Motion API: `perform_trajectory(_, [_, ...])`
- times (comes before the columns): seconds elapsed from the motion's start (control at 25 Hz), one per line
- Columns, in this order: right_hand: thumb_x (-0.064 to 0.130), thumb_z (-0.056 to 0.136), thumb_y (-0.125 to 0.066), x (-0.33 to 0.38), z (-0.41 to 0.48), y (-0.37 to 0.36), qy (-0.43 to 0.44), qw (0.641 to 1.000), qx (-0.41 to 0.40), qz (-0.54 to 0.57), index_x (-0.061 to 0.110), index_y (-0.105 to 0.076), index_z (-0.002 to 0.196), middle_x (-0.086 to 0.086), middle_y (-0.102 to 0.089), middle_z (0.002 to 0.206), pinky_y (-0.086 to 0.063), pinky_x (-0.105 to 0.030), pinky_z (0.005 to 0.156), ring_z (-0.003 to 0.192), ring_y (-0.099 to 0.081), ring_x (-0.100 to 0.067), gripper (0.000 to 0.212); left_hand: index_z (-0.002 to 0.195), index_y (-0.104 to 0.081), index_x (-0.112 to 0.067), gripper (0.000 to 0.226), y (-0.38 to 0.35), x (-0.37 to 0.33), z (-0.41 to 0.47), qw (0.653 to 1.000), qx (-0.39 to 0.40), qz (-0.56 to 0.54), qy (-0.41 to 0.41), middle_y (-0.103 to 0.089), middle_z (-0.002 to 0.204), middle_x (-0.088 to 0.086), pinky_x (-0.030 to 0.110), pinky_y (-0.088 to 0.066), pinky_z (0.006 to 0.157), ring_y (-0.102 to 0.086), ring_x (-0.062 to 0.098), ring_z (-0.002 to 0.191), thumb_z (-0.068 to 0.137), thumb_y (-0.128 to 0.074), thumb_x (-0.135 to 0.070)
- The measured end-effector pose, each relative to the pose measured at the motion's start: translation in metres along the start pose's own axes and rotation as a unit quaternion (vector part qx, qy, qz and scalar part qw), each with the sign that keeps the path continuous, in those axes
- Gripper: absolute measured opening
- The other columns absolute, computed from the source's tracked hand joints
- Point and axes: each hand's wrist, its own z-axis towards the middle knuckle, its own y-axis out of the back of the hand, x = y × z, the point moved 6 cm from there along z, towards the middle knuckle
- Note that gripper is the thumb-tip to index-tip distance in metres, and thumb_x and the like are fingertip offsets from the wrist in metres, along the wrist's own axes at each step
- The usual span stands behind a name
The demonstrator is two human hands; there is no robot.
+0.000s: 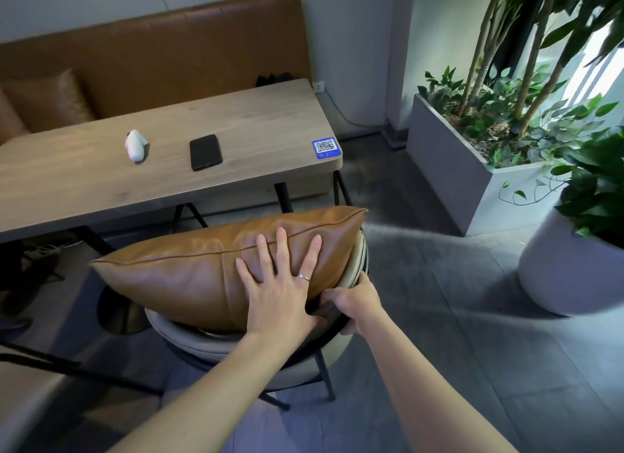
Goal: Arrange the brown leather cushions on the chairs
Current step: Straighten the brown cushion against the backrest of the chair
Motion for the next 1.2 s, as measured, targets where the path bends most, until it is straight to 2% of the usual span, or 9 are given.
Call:
perform_trajectory(0.16, [0.030,0.043,-0.082,0.002,-0.003,0.001,0.004,1.000,0.014,-0.004,0.027,-0.035,0.142,-0.007,-0.057,0.131,-0.063,-0.047,0.055,0.108,-0.060,-0.039,0.110,0.136,0.049,-0.039,0.134,-0.002,0.002,0.011,1.000,0.006,0.003,-0.001,0.024,0.166,0.020,0.074,-0.007,0.115,0.020,0.051,0.150,0.075,-0.065,-0.076])
perform_trajectory(0.4, [0.031,0.037,-0.083,0.000,-0.005,0.003,0.012,0.998,0.046,0.038,0.032,-0.044,0.119,-0.005,-0.062,0.118,-0.064,-0.054,0.061,0.101,-0.064,-0.039,0.091,0.141,0.044,-0.043,0.140,-0.004,0.002,0.003,1.000,-0.007,-0.012,0.005,0.018,0.169,0.019,0.075,-0.008,0.115,0.016,0.050,0.152,0.068,-0.071,-0.077])
perform_trajectory(0.52, [0.037,0.036,-0.081,-0.007,-0.007,-0.002,0.021,0.997,0.038,0.060,0.037,-0.043,0.130,-0.003,-0.062,0.123,-0.064,-0.053,0.071,0.106,-0.063,-0.036,0.101,0.141,0.044,-0.043,0.136,-0.003,0.002,-0.004,1.000,-0.020,-0.014,0.010,0.016,0.169,0.019,0.074,-0.007,0.115,0.014,0.049,0.152,0.073,-0.069,-0.075])
perform_trajectory(0.6, [0.039,0.045,-0.081,-0.010,-0.012,-0.003,0.033,0.998,0.022,0.057,0.034,-0.035,0.140,-0.003,-0.059,0.129,-0.061,-0.051,0.082,0.112,-0.060,-0.034,0.106,0.140,0.045,-0.042,0.131,-0.001,0.001,-0.008,1.000,-0.019,-0.008,0.007,0.016,0.169,0.019,0.073,-0.008,0.116,0.014,0.049,0.152,0.078,-0.066,-0.072])
perform_trajectory(0.72, [0.042,0.064,-0.080,-0.008,-0.027,0.001,0.056,0.998,-0.017,-0.004,0.020,-0.033,0.142,-0.010,-0.058,0.132,-0.054,-0.046,0.093,0.117,-0.058,-0.037,0.094,0.141,0.044,-0.042,0.122,0.003,0.004,-0.012,1.000,-0.006,-0.016,0.000,0.017,0.169,0.018,0.072,-0.008,0.118,0.015,0.048,0.153,0.085,-0.062,-0.068])
perform_trajectory(0.88, [0.038,0.088,-0.071,0.005,-0.051,0.003,0.107,0.979,-0.069,-0.158,0.009,-0.036,0.136,-0.019,-0.055,0.133,-0.043,-0.037,0.083,0.123,-0.054,-0.040,0.066,0.155,0.021,-0.043,0.096,0.016,0.014,-0.021,0.997,0.034,-0.056,-0.037,0.014,0.171,0.012,0.066,-0.006,0.120,0.013,0.040,0.155,0.095,-0.053,-0.061])
perform_trajectory(1.0, [0.036,0.093,-0.065,0.018,-0.079,-0.006,0.150,0.951,-0.084,-0.259,0.011,-0.042,0.128,-0.017,-0.055,0.129,-0.049,-0.044,0.091,0.121,-0.054,-0.039,0.049,0.160,-0.011,-0.037,0.071,0.030,0.030,-0.034,0.993,0.046,-0.100,-0.040,-0.002,0.172,0.008,0.063,-0.010,0.121,0.002,0.035,0.156,0.100,-0.049,-0.050])
perform_trajectory(1.08, [0.040,0.094,-0.061,0.026,-0.098,-0.010,0.169,0.930,-0.092,-0.313,0.012,-0.047,0.120,-0.015,-0.058,0.123,-0.050,-0.049,0.094,0.116,-0.057,-0.038,0.041,0.155,-0.032,-0.029,0.057,0.043,0.043,-0.042,0.992,0.047,-0.112,-0.030,-0.017,0.170,0.007,0.060,-0.014,0.120,-0.006,0.031,0.156,0.102,-0.045,-0.046])
perform_trajectory(1.2, [0.045,0.096,-0.053,0.046,-0.139,-0.017,0.217,0.906,-0.111,-0.345,0.012,-0.052,0.114,-0.011,-0.061,0.116,-0.051,-0.051,0.092,0.107,-0.061,-0.036,0.037,0.150,-0.044,-0.024,0.051,0.074,0.077,-0.059,0.992,0.052,-0.116,-0.007,-0.028,0.166,0.006,0.059,-0.015,0.119,-0.013,0.028,0.155,0.104,-0.043,-0.044])
